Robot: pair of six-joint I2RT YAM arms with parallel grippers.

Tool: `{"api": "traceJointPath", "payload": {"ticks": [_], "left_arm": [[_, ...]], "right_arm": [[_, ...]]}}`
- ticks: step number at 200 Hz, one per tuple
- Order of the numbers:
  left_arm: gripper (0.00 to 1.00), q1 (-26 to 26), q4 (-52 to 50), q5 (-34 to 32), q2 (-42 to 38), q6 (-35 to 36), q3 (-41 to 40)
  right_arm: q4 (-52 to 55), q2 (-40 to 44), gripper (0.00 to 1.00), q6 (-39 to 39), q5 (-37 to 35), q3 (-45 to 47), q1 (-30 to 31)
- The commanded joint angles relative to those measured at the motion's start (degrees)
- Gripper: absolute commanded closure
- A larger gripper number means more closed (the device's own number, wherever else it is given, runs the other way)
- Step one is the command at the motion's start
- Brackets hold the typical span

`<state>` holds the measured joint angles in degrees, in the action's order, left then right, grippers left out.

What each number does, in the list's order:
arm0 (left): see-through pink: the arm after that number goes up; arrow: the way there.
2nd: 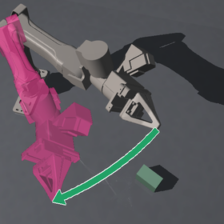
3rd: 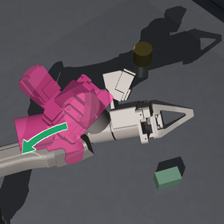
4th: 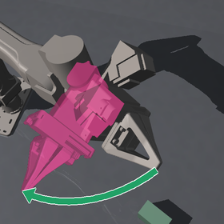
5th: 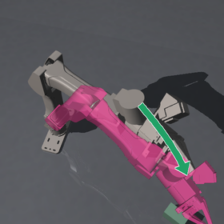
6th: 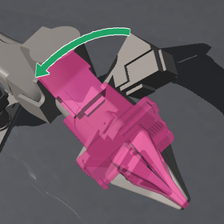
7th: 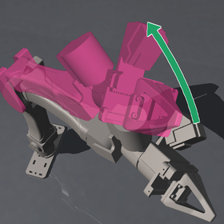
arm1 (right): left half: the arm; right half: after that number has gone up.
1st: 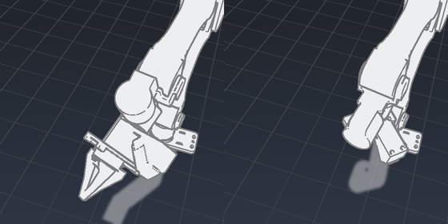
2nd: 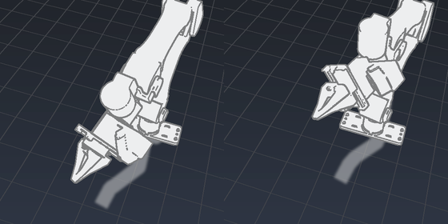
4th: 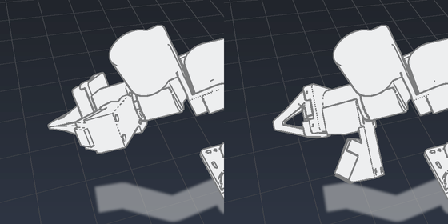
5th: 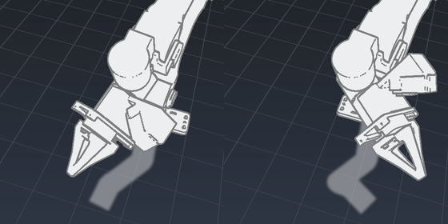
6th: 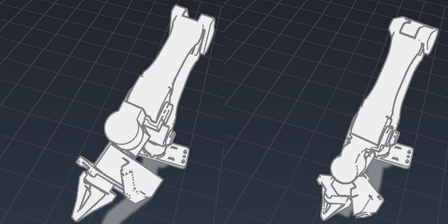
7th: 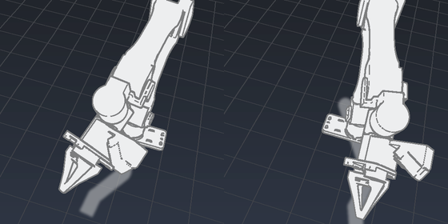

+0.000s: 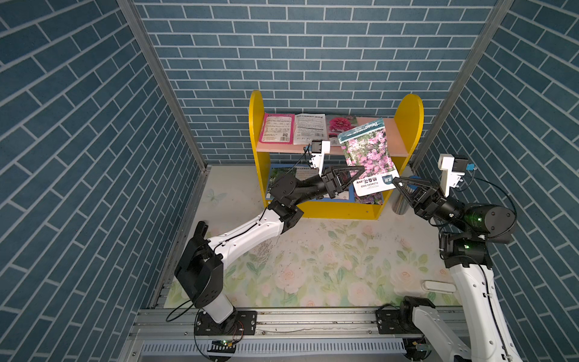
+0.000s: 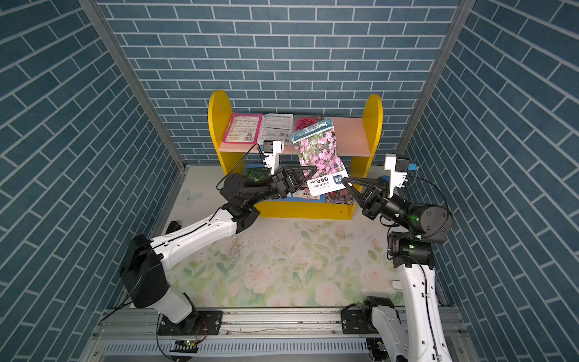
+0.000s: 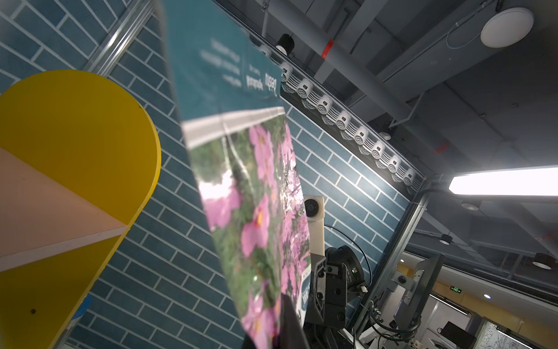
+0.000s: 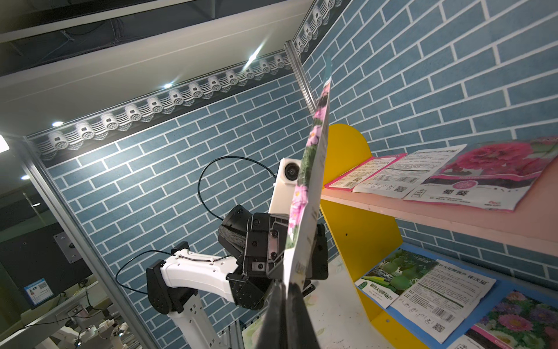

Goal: Take the seed bag off the shelf
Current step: Pick up the seed packet from the shelf.

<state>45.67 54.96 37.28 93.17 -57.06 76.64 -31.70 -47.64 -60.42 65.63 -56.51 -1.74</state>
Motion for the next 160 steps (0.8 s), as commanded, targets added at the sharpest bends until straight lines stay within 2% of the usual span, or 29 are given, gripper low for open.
{"api": "traceJointPath", "payload": {"ticks": [1,20,34,50,65,97,126,160], "left_arm": [[1.00,0.3,-4.4,-0.4,-2.2,3.3,1.2],[1.00,0.2,-10.5,-1.2,-4.2,6.9,1.3],[1.00,0.2,-16.7,-2.1,-5.6,9.9,1.6],[1.00,0.2,-24.6,-3.5,-7.0,13.5,2.2],[1.00,0.2,-29.4,-4.6,-8.0,15.3,1.6],[1.00,0.5,-33.6,-6.3,-9.3,15.8,-2.1],[1.00,2.3,-35.0,-10.0,-9.8,15.7,-6.4],[1.00,5.0,-33.7,-12.2,-7.4,14.1,-9.6]], "right_arm": [[7.8,1.1,0.89,6.5,0.4,-2.7,0.4],[19.1,1.4,0.64,14.3,-1.1,-5.8,0.4],[32.9,1.0,0.48,23.5,-4.4,-10.1,0.4],[46.5,0.4,0.34,32.7,-8.8,-14.8,0.4],[53.7,0.4,0.25,37.5,-11.3,-17.5,0.4],[65.7,0.6,0.14,44.4,-16.7,-22.2,0.4],[76.0,0.6,0.10,48.8,-22.5,-26.1,0.5],[80.7,2.5,0.10,48.5,-25.2,-23.7,1.1]]}}
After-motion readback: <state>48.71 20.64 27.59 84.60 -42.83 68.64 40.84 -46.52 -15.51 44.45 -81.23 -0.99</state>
